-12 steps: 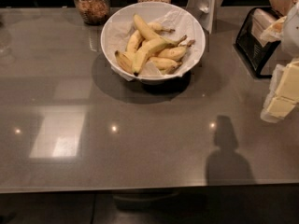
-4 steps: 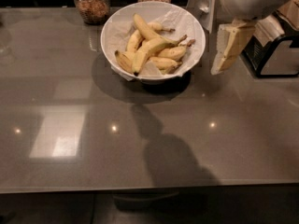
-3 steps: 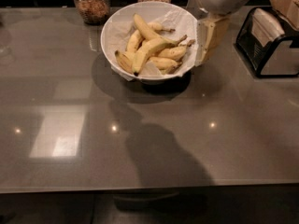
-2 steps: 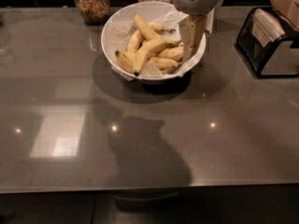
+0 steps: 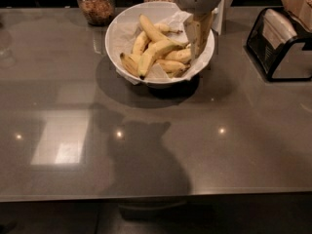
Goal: Pick banana from white bowl
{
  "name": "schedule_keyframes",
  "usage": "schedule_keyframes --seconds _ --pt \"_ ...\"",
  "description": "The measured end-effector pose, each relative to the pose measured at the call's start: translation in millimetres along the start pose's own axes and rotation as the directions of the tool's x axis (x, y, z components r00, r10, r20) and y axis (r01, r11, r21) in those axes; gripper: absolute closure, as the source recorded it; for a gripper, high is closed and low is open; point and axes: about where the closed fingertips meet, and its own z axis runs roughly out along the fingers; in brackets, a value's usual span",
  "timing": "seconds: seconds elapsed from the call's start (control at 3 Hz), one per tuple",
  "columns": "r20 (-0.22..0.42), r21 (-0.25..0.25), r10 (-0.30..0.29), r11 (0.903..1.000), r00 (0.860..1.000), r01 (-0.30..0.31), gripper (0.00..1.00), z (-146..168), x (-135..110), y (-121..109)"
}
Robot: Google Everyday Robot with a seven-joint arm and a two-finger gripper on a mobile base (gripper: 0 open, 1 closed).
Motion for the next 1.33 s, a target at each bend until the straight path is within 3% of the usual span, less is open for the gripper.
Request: schedule_keyframes --seconds 0.33,0.67,1.0,1.33 --pt "-0.045 -0.060 -0.136 0.9892 0.990 0.133 0.00 19 11 -10" --pt "-0.082 -0.159 -0.260 0.9565 0.962 0.245 0.14 44 23 -18" --pt "-0.085 -0.221 -0.323 0.9284 0.943 0.298 0.34 70 36 -22" --pt "-0.075 -0.255 -0.349 0.9123 0.934 0.321 0.42 93 48 -23"
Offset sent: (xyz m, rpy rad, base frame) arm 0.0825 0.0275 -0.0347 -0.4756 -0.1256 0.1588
